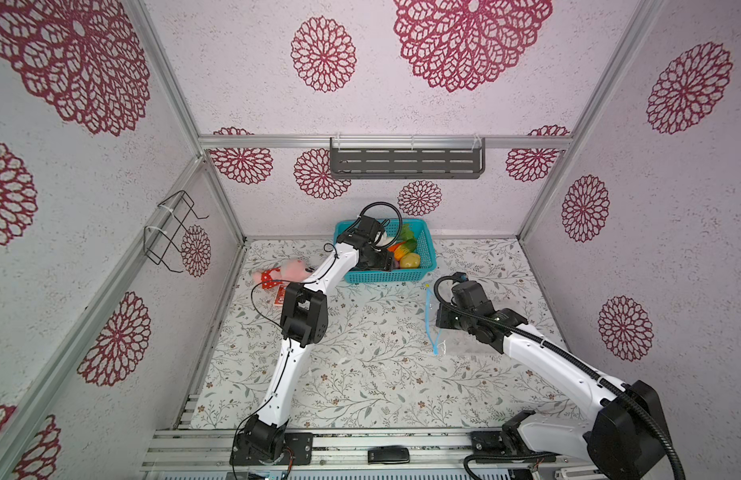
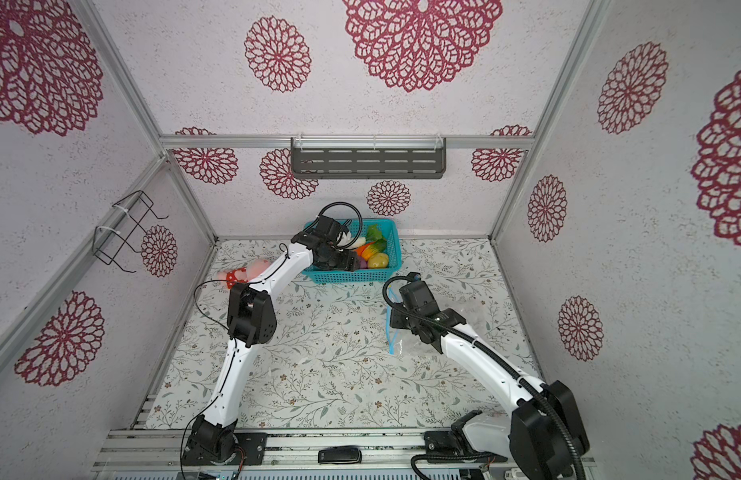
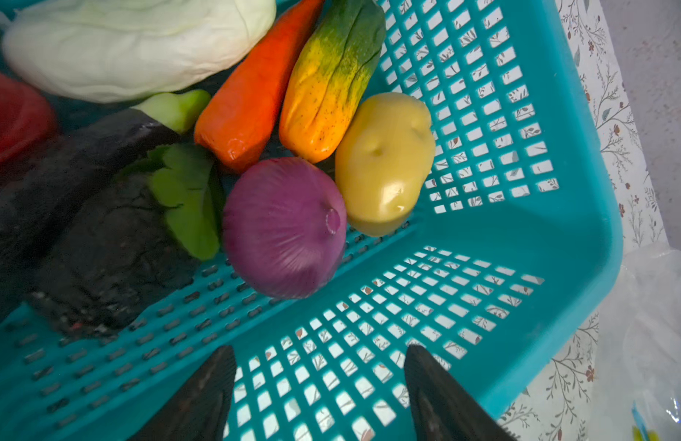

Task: Place the food in the zip-top bag and seal the zipper
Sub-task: 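Lower the left gripper over the vegetables while the right holds the bag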

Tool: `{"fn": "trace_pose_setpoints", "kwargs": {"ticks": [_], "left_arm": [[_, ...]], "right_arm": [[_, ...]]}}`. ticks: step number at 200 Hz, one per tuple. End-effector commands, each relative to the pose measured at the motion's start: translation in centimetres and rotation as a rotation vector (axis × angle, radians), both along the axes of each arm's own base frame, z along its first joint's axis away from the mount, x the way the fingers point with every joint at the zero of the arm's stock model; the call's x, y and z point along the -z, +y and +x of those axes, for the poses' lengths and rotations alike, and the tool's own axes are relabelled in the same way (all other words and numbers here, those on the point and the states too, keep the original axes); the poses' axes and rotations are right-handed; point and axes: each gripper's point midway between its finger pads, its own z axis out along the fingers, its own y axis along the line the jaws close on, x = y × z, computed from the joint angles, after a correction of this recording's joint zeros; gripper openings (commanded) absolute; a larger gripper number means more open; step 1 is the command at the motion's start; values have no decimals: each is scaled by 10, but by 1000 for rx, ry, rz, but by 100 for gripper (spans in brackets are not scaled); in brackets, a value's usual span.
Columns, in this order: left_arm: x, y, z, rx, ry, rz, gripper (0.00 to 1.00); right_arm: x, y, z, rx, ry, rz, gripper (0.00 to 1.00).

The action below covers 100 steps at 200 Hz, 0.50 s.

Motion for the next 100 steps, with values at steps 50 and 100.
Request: {"fn": "trace_pose_setpoints", "kwargs": {"ticks": [50, 100], "left_arm": [[-10, 1, -30, -2, 21, -1, 72], [-9, -6, -49, -18, 49, -11, 72]], "right_arm": [[-8, -5, -7, 11, -18, 25, 0], [-10, -7, -9, 15, -22, 29, 0]]}}
